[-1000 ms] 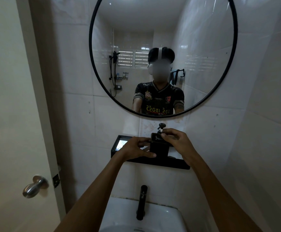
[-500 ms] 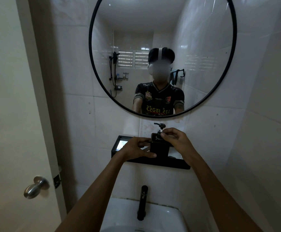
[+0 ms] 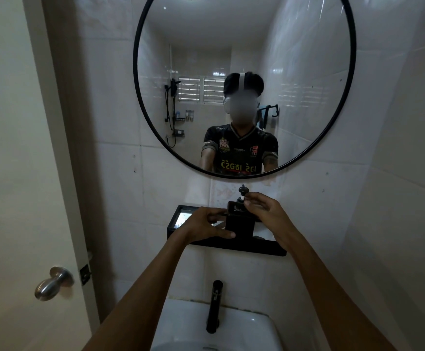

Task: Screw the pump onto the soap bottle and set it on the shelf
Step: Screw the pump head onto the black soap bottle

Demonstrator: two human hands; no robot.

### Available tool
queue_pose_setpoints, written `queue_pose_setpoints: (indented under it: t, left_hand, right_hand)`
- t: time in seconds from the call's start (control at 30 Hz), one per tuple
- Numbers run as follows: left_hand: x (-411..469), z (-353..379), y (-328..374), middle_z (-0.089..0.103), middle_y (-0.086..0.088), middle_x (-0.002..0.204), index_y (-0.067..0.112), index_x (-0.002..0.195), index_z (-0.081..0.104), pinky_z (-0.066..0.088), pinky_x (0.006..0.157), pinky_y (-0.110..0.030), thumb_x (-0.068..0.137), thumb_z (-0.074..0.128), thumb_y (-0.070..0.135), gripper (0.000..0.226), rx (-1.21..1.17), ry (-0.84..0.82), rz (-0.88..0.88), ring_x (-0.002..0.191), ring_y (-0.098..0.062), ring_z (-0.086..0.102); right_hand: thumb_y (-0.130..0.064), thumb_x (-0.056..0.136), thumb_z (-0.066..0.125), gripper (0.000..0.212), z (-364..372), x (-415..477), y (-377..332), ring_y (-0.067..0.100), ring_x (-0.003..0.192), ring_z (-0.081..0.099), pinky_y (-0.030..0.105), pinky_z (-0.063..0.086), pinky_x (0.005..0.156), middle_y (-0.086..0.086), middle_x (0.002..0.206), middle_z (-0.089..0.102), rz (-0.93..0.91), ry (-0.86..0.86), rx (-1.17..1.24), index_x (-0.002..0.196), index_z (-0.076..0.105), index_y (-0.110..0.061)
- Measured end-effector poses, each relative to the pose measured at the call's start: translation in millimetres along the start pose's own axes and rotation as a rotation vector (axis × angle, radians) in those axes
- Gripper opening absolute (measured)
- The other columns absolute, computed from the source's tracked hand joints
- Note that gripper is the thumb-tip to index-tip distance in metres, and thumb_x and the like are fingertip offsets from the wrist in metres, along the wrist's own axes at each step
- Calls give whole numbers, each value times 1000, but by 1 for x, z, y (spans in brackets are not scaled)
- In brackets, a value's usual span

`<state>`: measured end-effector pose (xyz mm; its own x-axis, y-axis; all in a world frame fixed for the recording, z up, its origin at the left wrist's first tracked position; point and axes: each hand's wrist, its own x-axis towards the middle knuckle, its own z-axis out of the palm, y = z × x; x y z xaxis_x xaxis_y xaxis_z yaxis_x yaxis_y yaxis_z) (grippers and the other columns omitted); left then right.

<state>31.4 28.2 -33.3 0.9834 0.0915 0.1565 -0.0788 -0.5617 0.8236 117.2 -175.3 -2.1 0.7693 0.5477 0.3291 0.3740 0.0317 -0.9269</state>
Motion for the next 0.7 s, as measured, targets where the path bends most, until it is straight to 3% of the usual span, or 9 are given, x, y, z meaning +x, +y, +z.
queue_pose_setpoints:
  t: [0.23, 0.43, 0.6, 0.7]
  left_hand:
    - [0, 0, 0, 73, 9, 126, 28, 134, 66, 47, 112, -42, 65, 92, 39, 75, -3, 2, -9, 123, -8, 64]
    - [1, 1, 0, 73, 7, 126, 27, 136, 65, 48, 109, -35, 68, 92, 33, 73, -8, 0, -12, 121, -8, 66]
    - [-1, 1, 3, 75, 7, 123, 25, 134, 66, 48, 97, -19, 73, 90, 24, 65, -33, -10, -4, 115, -5, 68]
    - [-1, 1, 2, 76, 8, 121, 27, 133, 67, 50, 102, -24, 71, 91, 26, 66, -37, -6, -7, 116, -6, 68]
  right_hand:
    - [-20, 89, 72, 16, 1, 1, -1, 16, 107, 69, 21, 51, 90, 3, 107, 75, -8, -3, -9, 104, 73, -12]
    - [-21, 93, 66, 15, 0, 2, -1, 13, 111, 66, 23, 48, 94, 3, 115, 73, 7, -16, 4, 107, 72, -23]
    - [-18, 88, 72, 20, 3, 2, 0, 9, 100, 70, 11, 52, 77, 3, 107, 75, -2, 6, 19, 106, 73, -10]
    - [-20, 88, 72, 22, 4, 4, 1, 8, 101, 70, 10, 52, 74, 2, 108, 74, 9, 15, 19, 107, 70, -9]
